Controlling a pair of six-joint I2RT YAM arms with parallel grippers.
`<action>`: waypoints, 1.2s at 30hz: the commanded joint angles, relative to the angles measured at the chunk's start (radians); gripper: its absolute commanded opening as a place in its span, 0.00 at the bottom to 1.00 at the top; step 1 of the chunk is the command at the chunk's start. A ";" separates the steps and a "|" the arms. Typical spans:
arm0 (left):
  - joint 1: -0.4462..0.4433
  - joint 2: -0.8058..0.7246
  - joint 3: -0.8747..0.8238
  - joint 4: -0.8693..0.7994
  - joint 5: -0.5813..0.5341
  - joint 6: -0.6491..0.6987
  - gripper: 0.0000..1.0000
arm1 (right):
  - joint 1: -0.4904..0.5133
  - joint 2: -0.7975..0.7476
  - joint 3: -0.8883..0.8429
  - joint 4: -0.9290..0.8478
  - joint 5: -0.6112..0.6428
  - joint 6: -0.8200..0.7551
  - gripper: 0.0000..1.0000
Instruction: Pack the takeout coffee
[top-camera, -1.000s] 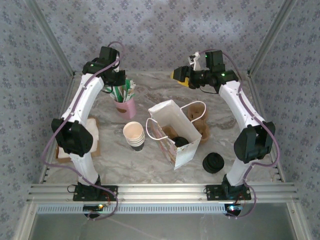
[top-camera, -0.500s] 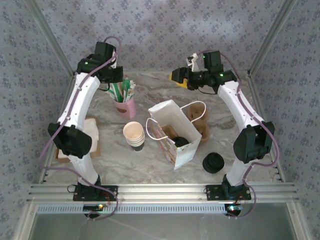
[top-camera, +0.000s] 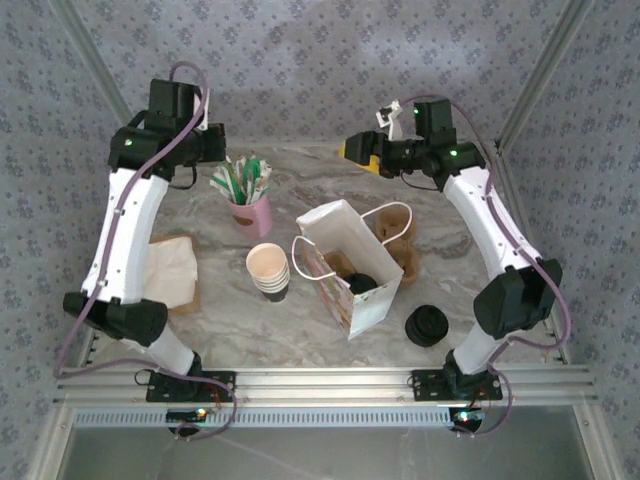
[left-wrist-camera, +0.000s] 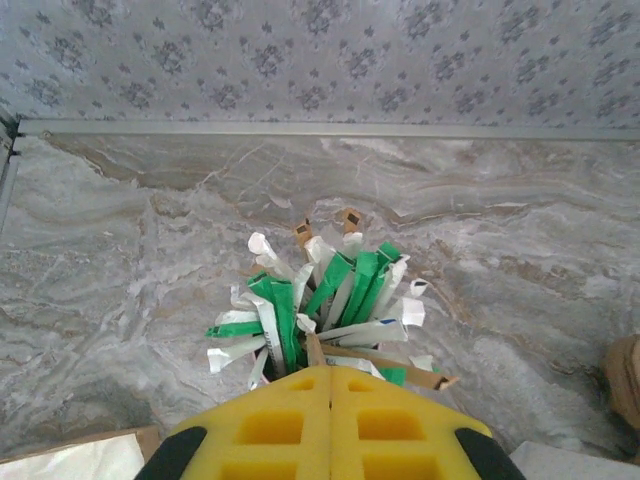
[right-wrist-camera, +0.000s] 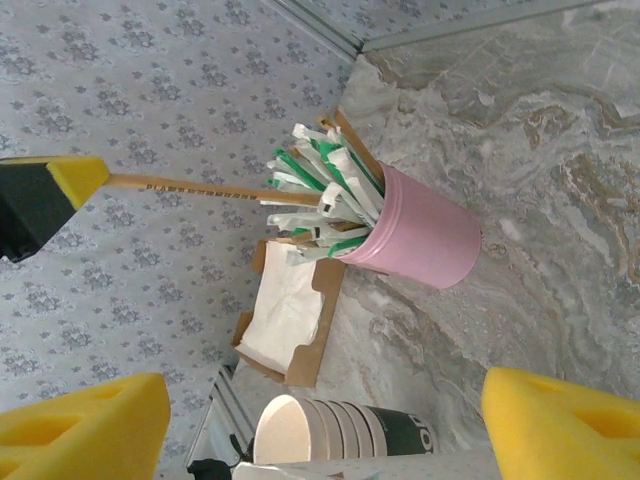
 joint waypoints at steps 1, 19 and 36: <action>-0.005 -0.072 0.030 -0.021 0.032 0.007 0.05 | 0.009 -0.058 0.025 -0.027 0.011 -0.027 0.84; -0.006 -0.228 0.060 0.044 0.338 -0.063 0.05 | 0.004 -0.248 -0.059 -0.169 0.104 -0.127 0.88; -0.014 -0.203 0.135 0.070 0.709 -0.142 0.05 | -0.030 -0.460 -0.138 -0.283 0.247 -0.205 0.89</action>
